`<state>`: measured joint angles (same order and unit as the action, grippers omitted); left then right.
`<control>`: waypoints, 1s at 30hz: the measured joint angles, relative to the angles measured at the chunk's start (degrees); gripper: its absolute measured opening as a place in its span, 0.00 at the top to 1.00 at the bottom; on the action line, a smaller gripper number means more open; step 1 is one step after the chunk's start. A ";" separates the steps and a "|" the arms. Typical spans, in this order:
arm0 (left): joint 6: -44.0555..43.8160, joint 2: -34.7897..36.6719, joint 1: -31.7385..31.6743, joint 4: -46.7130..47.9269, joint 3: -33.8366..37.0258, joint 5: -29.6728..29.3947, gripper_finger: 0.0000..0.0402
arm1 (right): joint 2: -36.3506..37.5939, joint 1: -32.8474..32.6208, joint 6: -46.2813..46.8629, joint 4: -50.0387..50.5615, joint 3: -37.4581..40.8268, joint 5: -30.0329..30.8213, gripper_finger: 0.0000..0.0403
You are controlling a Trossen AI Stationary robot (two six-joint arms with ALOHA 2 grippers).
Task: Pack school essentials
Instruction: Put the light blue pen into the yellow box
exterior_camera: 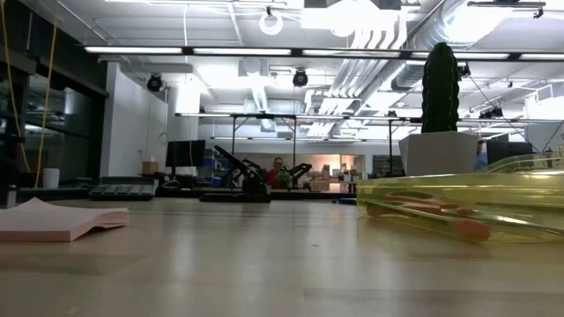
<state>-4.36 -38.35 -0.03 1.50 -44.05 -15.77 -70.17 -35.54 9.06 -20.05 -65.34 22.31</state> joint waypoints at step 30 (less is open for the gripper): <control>-7.02 0.00 0.00 -1.81 0.00 6.08 0.53 | 1.60 28.52 6.75 32.64 0.57 -20.44 1.00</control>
<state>-11.38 -38.35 -0.03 -0.31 -44.05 -9.69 -68.56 -7.02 15.81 12.60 -64.77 1.88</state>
